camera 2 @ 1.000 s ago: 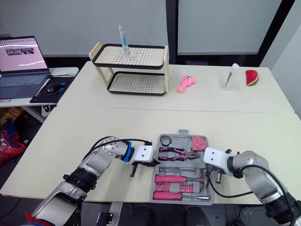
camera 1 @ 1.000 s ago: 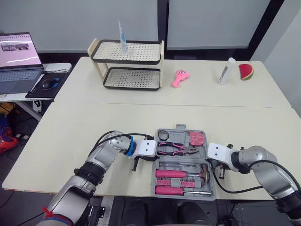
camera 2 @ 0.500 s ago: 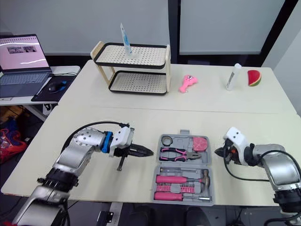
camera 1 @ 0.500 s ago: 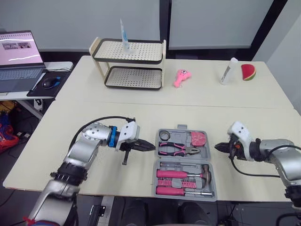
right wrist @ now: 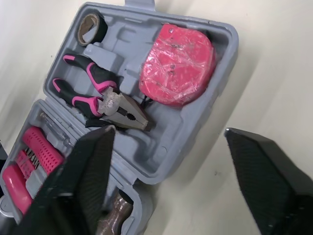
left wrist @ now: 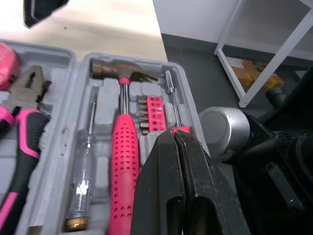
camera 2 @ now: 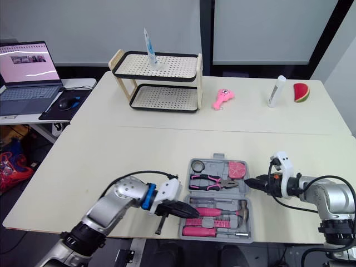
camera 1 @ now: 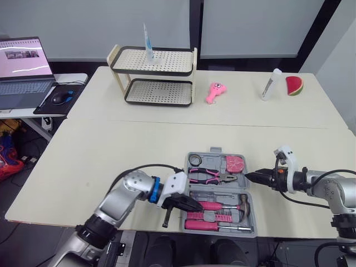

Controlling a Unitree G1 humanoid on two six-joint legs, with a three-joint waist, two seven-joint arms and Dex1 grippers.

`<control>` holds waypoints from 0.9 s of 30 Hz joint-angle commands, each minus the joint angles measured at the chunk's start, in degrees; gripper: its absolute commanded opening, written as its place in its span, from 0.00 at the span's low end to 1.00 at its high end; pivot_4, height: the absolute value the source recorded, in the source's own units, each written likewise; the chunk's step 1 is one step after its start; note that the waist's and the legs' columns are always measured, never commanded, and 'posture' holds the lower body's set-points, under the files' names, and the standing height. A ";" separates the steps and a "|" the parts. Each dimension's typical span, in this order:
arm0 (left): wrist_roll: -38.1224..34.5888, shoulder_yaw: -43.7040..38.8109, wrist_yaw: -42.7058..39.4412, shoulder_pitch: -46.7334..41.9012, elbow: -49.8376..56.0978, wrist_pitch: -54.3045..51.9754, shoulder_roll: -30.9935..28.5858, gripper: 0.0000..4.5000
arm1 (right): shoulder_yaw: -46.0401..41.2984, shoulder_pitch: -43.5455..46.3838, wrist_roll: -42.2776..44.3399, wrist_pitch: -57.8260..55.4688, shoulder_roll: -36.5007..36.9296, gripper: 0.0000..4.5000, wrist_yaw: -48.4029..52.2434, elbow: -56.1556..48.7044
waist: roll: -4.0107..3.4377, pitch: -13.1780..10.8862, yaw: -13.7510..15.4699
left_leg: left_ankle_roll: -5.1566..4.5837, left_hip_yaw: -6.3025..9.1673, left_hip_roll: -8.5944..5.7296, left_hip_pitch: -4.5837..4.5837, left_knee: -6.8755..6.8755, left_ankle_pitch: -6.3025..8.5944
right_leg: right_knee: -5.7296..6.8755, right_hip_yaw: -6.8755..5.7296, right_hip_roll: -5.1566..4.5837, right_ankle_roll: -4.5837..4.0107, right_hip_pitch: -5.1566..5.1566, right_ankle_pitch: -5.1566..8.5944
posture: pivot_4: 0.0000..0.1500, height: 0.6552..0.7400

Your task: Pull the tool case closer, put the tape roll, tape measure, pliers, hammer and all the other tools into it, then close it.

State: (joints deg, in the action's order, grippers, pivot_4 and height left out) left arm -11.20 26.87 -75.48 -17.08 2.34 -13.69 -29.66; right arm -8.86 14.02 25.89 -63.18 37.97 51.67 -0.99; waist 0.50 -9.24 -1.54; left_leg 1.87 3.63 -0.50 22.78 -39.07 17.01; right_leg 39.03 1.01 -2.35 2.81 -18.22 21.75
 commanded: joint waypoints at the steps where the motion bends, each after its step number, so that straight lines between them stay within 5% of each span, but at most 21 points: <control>1: 3.13 2.46 1.43 -0.63 -2.69 2.80 1.78 0.00 | -0.64 1.42 0.97 1.37 -0.74 0.99 -1.38 2.32 | 0.00 0.00 0.00 | 0.00 -0.01 0.00 0.00 0.00 0.00 | 0.00 0.00 0.00 0.00 0.00 0.00 | 1.00 1.00; 27: 11.91 8.11 3.65 -2.62 -9.01 5.27 5.05 0.00 | 0.69 16.08 1.77 6.40 -14.09 0.99 -3.79 33.62 | 0.19 0.58 -0.38 | 0.00 -0.07 0.08 -0.50 0.07 0.00 | -0.04 0.04 0.02 0.00 0.41 0.00 | 1.00 1.00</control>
State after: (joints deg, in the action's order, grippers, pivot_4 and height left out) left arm -1.30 33.80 -72.54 -20.23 -6.44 -8.18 -24.09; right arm -9.55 30.27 27.86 -56.90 25.85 47.90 28.82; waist 0.69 -8.66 -1.92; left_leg 1.87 3.54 -0.40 22.22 -38.97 17.00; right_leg 38.98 1.08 -2.31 2.81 -17.79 21.75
